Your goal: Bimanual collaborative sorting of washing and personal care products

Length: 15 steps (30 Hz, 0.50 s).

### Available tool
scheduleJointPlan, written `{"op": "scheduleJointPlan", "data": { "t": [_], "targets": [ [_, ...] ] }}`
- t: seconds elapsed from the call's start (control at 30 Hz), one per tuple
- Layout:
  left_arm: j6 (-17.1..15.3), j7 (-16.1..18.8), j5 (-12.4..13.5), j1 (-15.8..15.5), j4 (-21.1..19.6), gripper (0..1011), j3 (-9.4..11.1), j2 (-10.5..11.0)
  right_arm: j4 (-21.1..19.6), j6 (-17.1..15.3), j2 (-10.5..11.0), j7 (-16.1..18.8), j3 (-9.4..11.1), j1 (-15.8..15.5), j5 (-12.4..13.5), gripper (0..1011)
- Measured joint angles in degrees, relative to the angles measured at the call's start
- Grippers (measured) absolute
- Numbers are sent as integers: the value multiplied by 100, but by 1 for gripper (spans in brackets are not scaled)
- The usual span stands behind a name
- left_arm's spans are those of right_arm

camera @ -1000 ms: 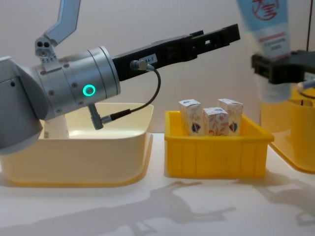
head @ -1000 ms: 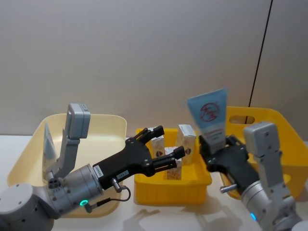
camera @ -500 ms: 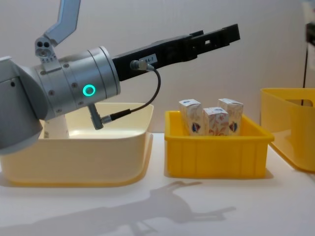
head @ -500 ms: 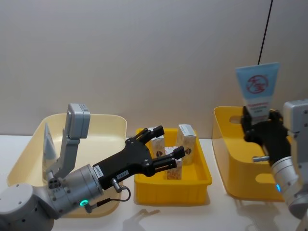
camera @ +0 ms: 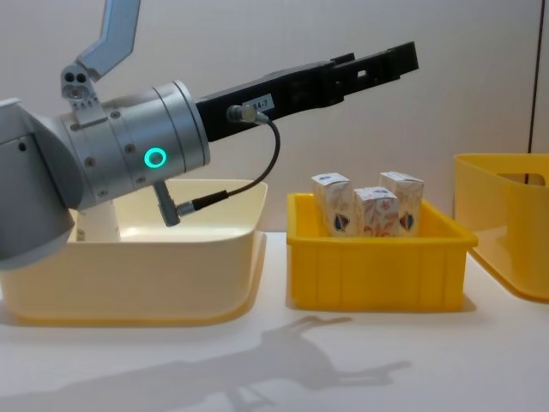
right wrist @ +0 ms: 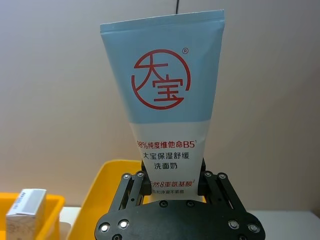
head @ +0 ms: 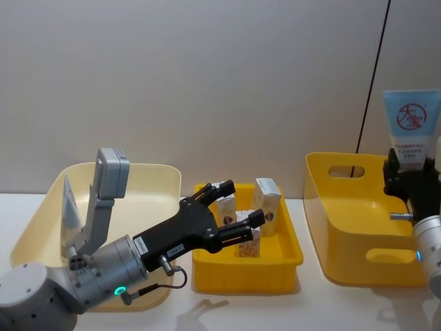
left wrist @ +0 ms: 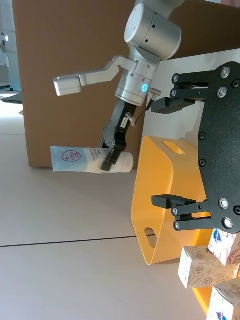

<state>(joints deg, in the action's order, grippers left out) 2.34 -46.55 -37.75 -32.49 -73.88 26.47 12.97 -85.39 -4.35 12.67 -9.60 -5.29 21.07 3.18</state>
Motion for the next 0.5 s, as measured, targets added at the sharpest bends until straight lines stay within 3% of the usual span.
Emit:
{"op": "scheduleJointPlan", "data": {
  "t": [0.5],
  "targets": [
    [0,0,0,0,0,1004,0,0,368,-467,-240,29,46,162,67,463]
  ]
}}
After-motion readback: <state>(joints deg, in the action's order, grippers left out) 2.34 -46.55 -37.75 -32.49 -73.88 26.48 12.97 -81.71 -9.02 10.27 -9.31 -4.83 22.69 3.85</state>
